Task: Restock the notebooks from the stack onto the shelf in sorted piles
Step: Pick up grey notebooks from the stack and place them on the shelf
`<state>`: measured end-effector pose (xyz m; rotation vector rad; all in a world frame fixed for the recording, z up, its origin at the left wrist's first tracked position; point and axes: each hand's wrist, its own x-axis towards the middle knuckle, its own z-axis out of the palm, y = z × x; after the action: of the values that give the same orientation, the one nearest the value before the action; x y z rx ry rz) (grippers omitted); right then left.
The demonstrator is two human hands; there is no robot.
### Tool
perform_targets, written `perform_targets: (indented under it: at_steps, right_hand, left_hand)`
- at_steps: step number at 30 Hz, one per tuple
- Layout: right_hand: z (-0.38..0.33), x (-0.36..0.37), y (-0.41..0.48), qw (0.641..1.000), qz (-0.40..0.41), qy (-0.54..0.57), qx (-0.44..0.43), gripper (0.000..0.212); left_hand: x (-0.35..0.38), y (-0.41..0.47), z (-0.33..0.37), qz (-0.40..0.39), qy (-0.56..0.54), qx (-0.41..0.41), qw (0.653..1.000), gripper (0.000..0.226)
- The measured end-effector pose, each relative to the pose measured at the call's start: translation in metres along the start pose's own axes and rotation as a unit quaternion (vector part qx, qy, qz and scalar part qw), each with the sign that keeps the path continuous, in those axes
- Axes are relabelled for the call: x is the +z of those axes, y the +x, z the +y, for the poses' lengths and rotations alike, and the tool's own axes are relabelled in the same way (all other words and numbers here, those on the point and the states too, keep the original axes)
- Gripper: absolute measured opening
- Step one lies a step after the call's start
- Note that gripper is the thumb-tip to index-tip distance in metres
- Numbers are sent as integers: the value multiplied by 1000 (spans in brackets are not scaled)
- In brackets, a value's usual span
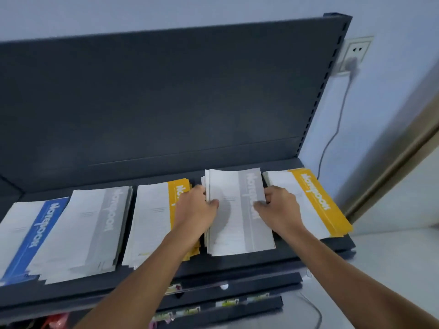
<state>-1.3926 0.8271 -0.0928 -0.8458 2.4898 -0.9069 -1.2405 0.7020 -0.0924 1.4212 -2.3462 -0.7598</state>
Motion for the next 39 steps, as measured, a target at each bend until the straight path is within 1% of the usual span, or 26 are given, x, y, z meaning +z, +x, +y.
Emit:
perform_targets:
  at_steps: [3, 7, 10, 14, 18, 21, 24, 25, 27, 30, 32, 34, 39]
  right_hand:
    - [2, 4, 14, 1000, -18, -6, -12, 19]
    - [4, 5, 26, 999, -37, -17, -27, 29]
    - [7, 7, 28, 996, -48, -55, -48, 26]
    - [10, 7, 29, 992, -52, -89, -71, 22]
    - [7, 3, 31, 989, -35, -110, -96, 15]
    - [2, 0, 32, 980, -10, -157, -120, 10]
    - [-3, 0, 31, 969, -7, -217, -120, 29]
    - [-5, 1, 30, 964, -5, -237, -123, 31]
    - [-13, 5, 28, 952, 12, -269, -147, 26]
    - [-35, 15, 25, 939, 32, -272, -206, 19]
    - [-61, 28, 20, 938, 18, -252, -237, 18]
    - [-91, 46, 11, 936, -20, -225, -271, 15]
    - [-166, 107, -31, 892, -128, -184, -392, 18]
  left_hand:
    - [10, 5, -2, 12, 7, -31, 999, 24]
    - [18, 7, -4, 29, 27, -37, 998, 25]
    - [19, 6, -3, 46, 64, -39, 996, 28]
    - [18, 3, 0, 34, 103, -45, 993, 33]
    - [14, 0, -2, 33, 100, -48, 993, 34]
    - [6, -2, -8, 45, 93, -47, 994, 30]
    - [-6, -3, -17, 58, 88, -46, 993, 28]
    - [-10, -4, -20, 64, 87, -47, 993, 28]
    - [-19, -7, -28, 77, 79, -48, 993, 29]
    - [-35, -14, -42, 88, 69, -51, 992, 28]
    - [-50, -20, -54, 96, 62, -64, 991, 29]
    - [-70, -28, -69, 104, 55, -84, 990, 28]
    - [-132, -57, -127, 126, 60, -142, 980, 26]
